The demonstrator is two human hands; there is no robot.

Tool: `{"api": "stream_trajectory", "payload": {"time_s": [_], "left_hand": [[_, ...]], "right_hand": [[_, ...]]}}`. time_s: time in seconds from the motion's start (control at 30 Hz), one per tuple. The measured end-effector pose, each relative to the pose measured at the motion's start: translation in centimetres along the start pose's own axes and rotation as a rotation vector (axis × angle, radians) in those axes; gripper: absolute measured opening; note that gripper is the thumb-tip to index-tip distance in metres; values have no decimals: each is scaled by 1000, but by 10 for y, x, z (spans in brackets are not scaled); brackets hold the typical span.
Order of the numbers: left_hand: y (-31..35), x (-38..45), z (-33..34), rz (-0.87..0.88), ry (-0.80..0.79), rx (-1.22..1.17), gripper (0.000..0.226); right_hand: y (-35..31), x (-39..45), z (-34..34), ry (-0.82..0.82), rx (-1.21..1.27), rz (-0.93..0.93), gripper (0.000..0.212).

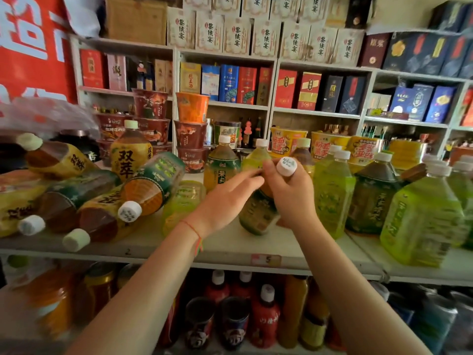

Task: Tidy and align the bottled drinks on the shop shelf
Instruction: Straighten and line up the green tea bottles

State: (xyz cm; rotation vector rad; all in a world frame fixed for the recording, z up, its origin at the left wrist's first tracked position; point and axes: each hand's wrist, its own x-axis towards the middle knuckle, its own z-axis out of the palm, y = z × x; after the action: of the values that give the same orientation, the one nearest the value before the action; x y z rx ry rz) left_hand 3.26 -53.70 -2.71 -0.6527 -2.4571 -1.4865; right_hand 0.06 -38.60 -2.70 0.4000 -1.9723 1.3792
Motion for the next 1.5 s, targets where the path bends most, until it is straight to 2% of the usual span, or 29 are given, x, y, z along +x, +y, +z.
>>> {"api": "stream_trajectory", "payload": {"time_s": [0.07,0.13,0.27,0.37,0.53,0.67,0.7,0.77,0.83,0.87,0.9,0.97,1.03,1.07,1.13,1.2,1.27,1.37,1.5], "left_hand": [[3,3,6,1,-33,38,54],[4,6,12,-5,-54,-4,63],[3,10,22,-15,-82,5,70],[0,9,28,-46,-92,14,85],[-3,4,31,-94,-134,57,94],[-13,3,23,-167,-135,26,97],[-15,1,22,-187,-150,53,91],[-18,-4,21,-175,-178,156,56],[-17,-11,20,-75,-85,265,14],[-15,-16,16,10,-4,322,9],[-15,-20,10,107,87,390,14],[-14,-30,-9,295,291,492,24],[-17,-37,-34,435,522,567,30],[-19,-41,-46,464,635,627,30],[-24,-47,-67,432,783,745,27],[-37,-53,-84,343,803,802,31],[-54,-62,-94,269,736,766,43],[-82,-75,-100,225,607,575,54],[-106,-88,-108,214,530,538,77]], "right_hand": [[1,5,-6,43,-24,23,21],[3,8,-9,75,-53,30,31],[8,17,-9,120,-224,-48,76],[12,19,-5,98,-394,-136,87],[19,13,6,-37,-499,-92,74],[14,4,14,-236,-625,-69,56],[13,1,16,-245,-654,-78,55],[13,-5,19,-178,-703,-121,51],[14,-10,22,-53,-693,-219,41],[13,-13,24,2,-666,-282,35],[12,-14,27,37,-633,-344,30],[7,-18,32,15,-568,-467,22],[-1,-25,38,-178,-494,-506,19],[-4,-30,43,-343,-464,-471,29],[-6,-41,52,-666,-428,-359,67],[-6,-53,64,-829,-458,-305,100],[-6,-62,76,-827,-532,-292,119],[-7,-72,96,-662,-577,-341,118],[-2,-79,111,-495,-560,-410,105]]}}
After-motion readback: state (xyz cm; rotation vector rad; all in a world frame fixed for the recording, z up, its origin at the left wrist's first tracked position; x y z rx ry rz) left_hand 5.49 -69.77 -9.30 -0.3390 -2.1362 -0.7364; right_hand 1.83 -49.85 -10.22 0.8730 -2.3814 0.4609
